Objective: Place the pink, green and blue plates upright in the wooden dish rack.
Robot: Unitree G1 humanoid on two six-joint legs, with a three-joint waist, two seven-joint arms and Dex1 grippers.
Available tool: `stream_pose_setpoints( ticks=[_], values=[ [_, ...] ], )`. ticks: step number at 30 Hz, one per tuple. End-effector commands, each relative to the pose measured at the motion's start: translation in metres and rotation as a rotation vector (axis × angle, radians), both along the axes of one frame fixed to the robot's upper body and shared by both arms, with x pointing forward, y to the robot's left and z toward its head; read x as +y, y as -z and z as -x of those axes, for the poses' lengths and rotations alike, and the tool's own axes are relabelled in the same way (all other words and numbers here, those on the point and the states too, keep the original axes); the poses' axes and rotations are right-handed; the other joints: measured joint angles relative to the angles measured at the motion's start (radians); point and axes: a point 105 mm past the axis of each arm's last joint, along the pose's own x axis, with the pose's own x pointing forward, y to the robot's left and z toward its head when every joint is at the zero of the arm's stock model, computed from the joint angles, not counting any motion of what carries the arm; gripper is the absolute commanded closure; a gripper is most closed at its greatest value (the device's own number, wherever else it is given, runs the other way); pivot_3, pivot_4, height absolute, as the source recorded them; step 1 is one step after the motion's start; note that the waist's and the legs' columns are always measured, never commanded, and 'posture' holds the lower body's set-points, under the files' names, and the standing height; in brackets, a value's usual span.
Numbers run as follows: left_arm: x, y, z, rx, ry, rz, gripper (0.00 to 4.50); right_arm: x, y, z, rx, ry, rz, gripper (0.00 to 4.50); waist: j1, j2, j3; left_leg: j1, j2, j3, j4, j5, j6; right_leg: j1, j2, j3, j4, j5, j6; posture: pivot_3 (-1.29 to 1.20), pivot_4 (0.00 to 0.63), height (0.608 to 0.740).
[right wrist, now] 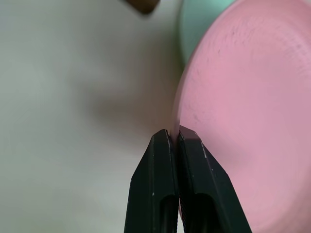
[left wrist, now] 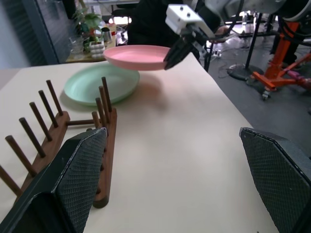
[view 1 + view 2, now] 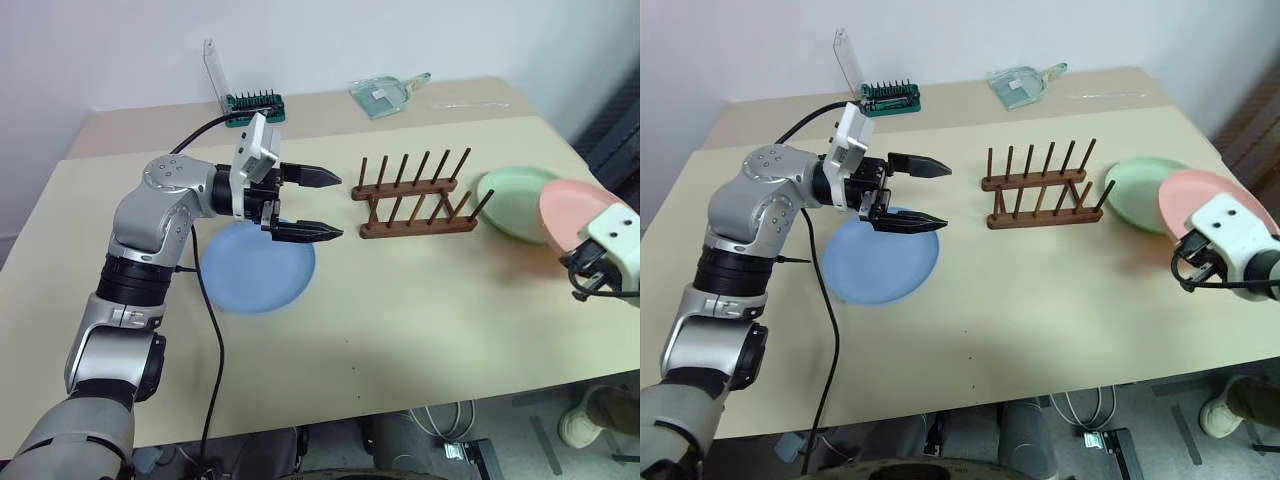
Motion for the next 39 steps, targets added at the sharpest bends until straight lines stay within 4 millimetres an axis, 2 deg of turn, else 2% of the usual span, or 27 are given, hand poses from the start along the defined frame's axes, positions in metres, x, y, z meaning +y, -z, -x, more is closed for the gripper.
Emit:
stream_pose_setpoints(
  ticks=[1, 4, 5, 7, 10, 12, 14, 17, 19, 27, 33, 39],
  values=[
    [-0.002, -0.017, 0.001, -0.044, 0.013, 0.032, 0.00, 0.001, -0.053, -0.014, -0.182, -0.020, 0.040, 4.48, -0.001, 0.000, 0.000, 0.000, 0.000, 0.000, 0.000, 0.000, 0.000, 0.000, 0.000, 0.000, 0.000, 0.000, 0.000, 0.00, 0.150, 0.740],
    [-0.003, -0.019, 0.001, -0.035, 0.015, 0.045, 0.00, 0.029, -0.098, -0.040, -0.453, -0.106, -0.211, 4.48, -0.014, 0.000, 0.000, 0.000, 0.000, 0.002, 0.000, 0.000, 0.000, 0.000, 0.000, 0.000, -0.001, 0.000, 0.000, 0.00, 0.150, 0.740],
    [-0.003, -0.019, 0.000, -0.035, 0.010, 0.047, 0.00, 0.044, -0.112, -0.044, -0.516, -0.172, -0.339, 4.48, -0.019, -0.001, 0.001, 0.001, 0.000, 0.001, -0.001, 0.000, 0.000, 0.000, 0.000, 0.000, -0.001, 0.000, 0.000, 0.00, 0.150, 0.740],
    [-0.004, -0.020, -0.001, -0.033, 0.006, 0.049, 0.00, 0.059, -0.135, -0.048, -0.608, -0.259, -0.503, 4.48, -0.023, -0.002, 0.001, 0.000, 0.003, 0.000, -0.002, 0.000, -0.001, 0.000, 0.002, -0.001, -0.001, 0.000, 0.000, 0.00, 0.150, 0.740],
    [-0.003, -0.019, 0.000, -0.022, 0.008, 0.049, 0.00, 0.059, -0.163, -0.054, -0.656, -0.371, -0.808, 4.48, -0.023, -0.002, 0.001, -0.001, 0.001, -0.001, -0.002, 0.001, -0.002, -0.002, 0.001, -0.001, 0.000, 0.000, -0.001, 0.00, 0.150, 0.740],
    [-0.002, -0.019, 0.001, -0.020, 0.007, 0.050, 0.00, 0.057, -0.171, -0.056, -0.645, -0.433, -0.945, 4.48, -0.014, -0.001, 0.001, -0.002, 0.000, -0.001, -0.002, 0.001, -0.001, -0.002, -0.001, -0.001, 0.000, 0.001, -0.001, 0.00, 0.150, 0.740],
    [-0.003, -0.019, 0.002, -0.018, 0.006, 0.052, 0.00, 0.056, -0.172, -0.058, -0.631, -0.468, -0.998, 4.48, -0.007, -0.001, 0.001, -0.002, -0.001, -0.002, -0.002, 0.000, 0.000, -0.002, -0.001, -0.001, -0.001, 0.000, -0.001, 0.00, 0.150, 0.740],
    [0.000, -0.016, 0.002, 0.020, -0.016, 0.037, 0.00, 0.051, -0.171, -0.063, -0.562, -0.575, -1.246, 4.48, -0.007, -0.001, 0.001, -0.002, -0.001, -0.001, -0.002, 0.000, 0.000, -0.002, -0.001, -0.001, -0.001, 0.000, -0.001, 0.00, 0.150, 0.740],
    [0.002, -0.016, 0.003, 0.022, -0.022, 0.038, 0.00, 0.050, -0.165, -0.064, -0.512, -0.627, -1.287, 4.48, -0.007, -0.001, 0.001, -0.001, -0.001, -0.001, -0.002, 0.000, 0.000, -0.002, -0.001, -0.001, -0.001, 0.000, -0.001, 0.00, 0.150, 0.740],
    [0.006, -0.015, 0.010, 0.029, -0.041, 0.044, 0.00, 0.057, -0.135, -0.067, -0.317, -0.715, -1.302, 4.48, -0.022, -0.001, 0.001, -0.001, 0.000, -0.001, -0.002, 0.000, 0.000, -0.002, -0.001, -0.001, 0.001, 0.000, 0.000, 0.00, 0.150, 0.740],
    [0.007, -0.015, 0.014, 0.049, -0.035, 0.039, 0.00, 0.051, -0.116, -0.075, -0.281, -0.654, -1.248, 4.48, -0.026, 0.000, 0.001, -0.001, 0.000, -0.001, -0.002, 0.000, 0.000, -0.003, -0.001, -0.001, 0.001, 0.000, 0.000, 0.00, 0.150, 0.740],
    [0.007, -0.016, 0.016, 0.066, -0.025, 0.030, 0.00, 0.049, -0.104, -0.072, -0.194, -0.661, -1.294, 4.48, -0.026, 0.000, 0.001, -0.001, 0.000, -0.001, -0.002, 0.000, 0.000, -0.003, -0.001, -0.001, 0.001, 0.000, 0.000, 0.00, 0.150, 0.740]
  ],
)
